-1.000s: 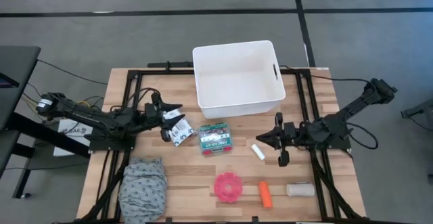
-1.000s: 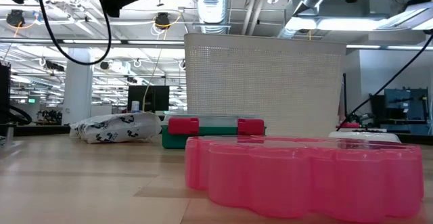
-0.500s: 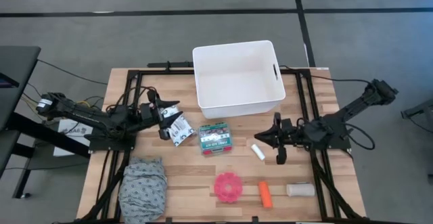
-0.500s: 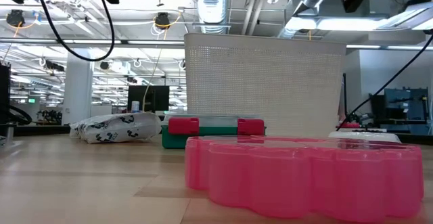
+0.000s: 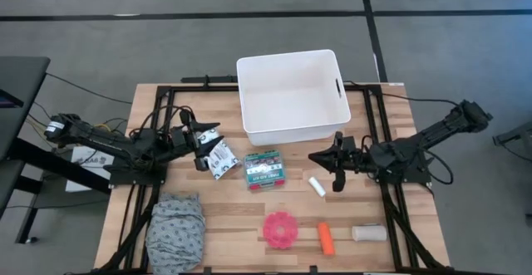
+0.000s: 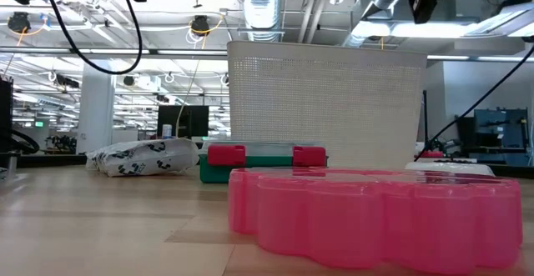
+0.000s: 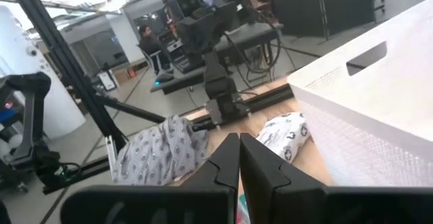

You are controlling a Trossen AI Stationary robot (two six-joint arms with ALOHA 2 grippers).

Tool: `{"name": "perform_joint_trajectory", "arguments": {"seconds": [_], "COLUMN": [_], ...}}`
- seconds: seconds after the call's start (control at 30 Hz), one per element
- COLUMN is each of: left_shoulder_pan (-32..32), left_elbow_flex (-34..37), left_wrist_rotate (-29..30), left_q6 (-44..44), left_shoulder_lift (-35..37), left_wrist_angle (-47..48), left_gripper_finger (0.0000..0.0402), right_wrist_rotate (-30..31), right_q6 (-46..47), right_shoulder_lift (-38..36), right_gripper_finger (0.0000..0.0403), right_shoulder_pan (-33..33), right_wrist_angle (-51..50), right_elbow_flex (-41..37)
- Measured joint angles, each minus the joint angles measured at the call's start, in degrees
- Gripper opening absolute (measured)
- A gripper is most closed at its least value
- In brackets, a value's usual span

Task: Pick & place medical supplies in basket/bin
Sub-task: Put the brown bandage into the white bin

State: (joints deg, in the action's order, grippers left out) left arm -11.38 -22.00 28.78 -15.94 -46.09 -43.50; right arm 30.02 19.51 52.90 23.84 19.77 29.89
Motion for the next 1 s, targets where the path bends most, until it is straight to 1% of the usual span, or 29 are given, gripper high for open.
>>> {"name": "perform_joint_trajectory", "arguments": {"seconds": [0.1,0.3,0.4,0.47,0.53,0.6,0.7,0.77,0.8,0.87,1.0], "left_shoulder_pan": [0.0,0.0,0.0,0.0,0.0,0.0,0.0,0.0,0.0,0.0,-0.1], "left_elbow_flex": [0.0,0.0,0.0,0.0,0.0,0.0,0.0,0.0,0.0,0.0,0.0], "left_wrist_rotate": [0.0,0.0,0.0,0.0,0.0,0.0,0.0,0.0,0.0,0.0,-0.1], "left_q6": [0.0,0.0,0.0,-0.1,-0.2,-0.3,-0.3,-0.1,0.3,0.8,1.9], "left_shoulder_lift": [0.0,0.0,0.0,0.0,0.0,0.0,0.0,0.0,0.0,0.0,0.0], "left_wrist_angle": [0.0,0.0,-0.1,-0.6,-0.6,-0.6,-0.6,-0.6,-0.6,-0.6,0.5], "left_gripper_finger": [0.0178,0.0178,0.0178,0.0178,0.0178,0.0178,0.0178,0.0178,0.0178,0.0178,0.0178], "right_wrist_rotate": [-0.1,-0.4,-4.0,-6.7,-9.0,-11.3,-12.3,-12.4,-13.5,-16.9,-24.6], "right_q6": [-1.4,-0.5,-3.9,-3.6,-0.4,3.9,10.8,16.8,20.0,26.7,39.5], "right_shoulder_lift": [0.0,1.5,2.8,3.7,4.4,5.4,7.2,8.8,9.8,11.8,16.5], "right_gripper_finger": [0.0005,0.0005,0.0005,0.0008,0.0016,0.0031,0.0059,0.0078,0.0087,0.0106,0.0143], "right_shoulder_pan": [-1.1,-3.0,-2.8,-2.3,-1.3,-0.1,1.6,2.5,2.9,3.7,7.0], "right_wrist_angle": [-0.3,-4.8,-4.5,-5.9,-9.5,-15.5,-27.3,-36.1,-40.4,-48.3,-57.1], "right_elbow_flex": [0.0,0.0,0.1,1.0,2.9,5.4,10.7,14.4,16.1,19.1,22.5]}}
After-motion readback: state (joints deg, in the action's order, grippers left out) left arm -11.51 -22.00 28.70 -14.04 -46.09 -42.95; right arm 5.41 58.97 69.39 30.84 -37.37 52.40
